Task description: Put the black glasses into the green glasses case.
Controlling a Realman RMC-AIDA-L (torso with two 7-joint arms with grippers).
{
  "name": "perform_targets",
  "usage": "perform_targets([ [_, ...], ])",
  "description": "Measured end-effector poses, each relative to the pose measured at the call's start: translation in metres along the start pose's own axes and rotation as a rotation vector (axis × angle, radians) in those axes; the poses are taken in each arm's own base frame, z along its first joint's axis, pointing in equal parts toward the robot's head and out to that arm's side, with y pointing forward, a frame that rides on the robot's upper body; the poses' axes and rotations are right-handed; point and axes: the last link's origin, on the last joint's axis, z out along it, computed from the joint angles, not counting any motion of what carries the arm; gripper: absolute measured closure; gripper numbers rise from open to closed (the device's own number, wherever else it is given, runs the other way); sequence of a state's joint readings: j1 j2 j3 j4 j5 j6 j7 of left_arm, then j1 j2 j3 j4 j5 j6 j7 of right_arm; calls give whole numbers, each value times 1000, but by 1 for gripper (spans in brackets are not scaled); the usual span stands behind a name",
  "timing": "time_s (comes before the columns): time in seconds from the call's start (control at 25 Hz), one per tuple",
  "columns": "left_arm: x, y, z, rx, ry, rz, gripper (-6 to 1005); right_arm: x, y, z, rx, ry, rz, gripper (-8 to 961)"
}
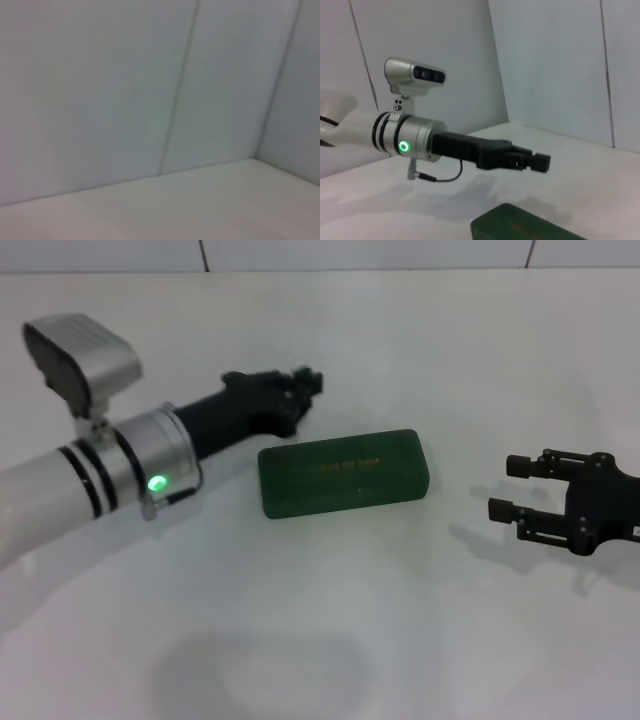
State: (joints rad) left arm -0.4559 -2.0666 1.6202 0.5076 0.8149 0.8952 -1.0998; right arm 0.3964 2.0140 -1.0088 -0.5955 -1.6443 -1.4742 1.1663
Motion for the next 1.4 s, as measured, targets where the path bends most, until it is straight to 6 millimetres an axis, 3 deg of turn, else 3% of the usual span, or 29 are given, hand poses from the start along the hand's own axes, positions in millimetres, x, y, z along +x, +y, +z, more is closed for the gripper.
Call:
perform_targets([
  [0.08,4,-10,-4,38,11,-19,943,-2,-2,-1,10,-7,-4,333],
  [0.4,16,-39,-31,102,36,-46,646,-4,-6,-2,32,-19,-9,333],
  [0.6,21,-48,-62,42,13,-57,456,-7,-8,-4,42,-27,-18,333],
  [0.72,18,-45,-85,-25,-5,-35,321,-9,-10,-6,49,-38,-20,333],
  [1.0,3,-25,-140,-203,-56,6,196,-5,1,-13,0,-50,-76,333],
  [1.16,-13,-5,-155,-275,-139,52,125,1,15,-15,-57,-59,-94,333],
  [1.4,-29,7,-166,-308,-193,58,132,23,31,-19,-58,-66,-76,333],
])
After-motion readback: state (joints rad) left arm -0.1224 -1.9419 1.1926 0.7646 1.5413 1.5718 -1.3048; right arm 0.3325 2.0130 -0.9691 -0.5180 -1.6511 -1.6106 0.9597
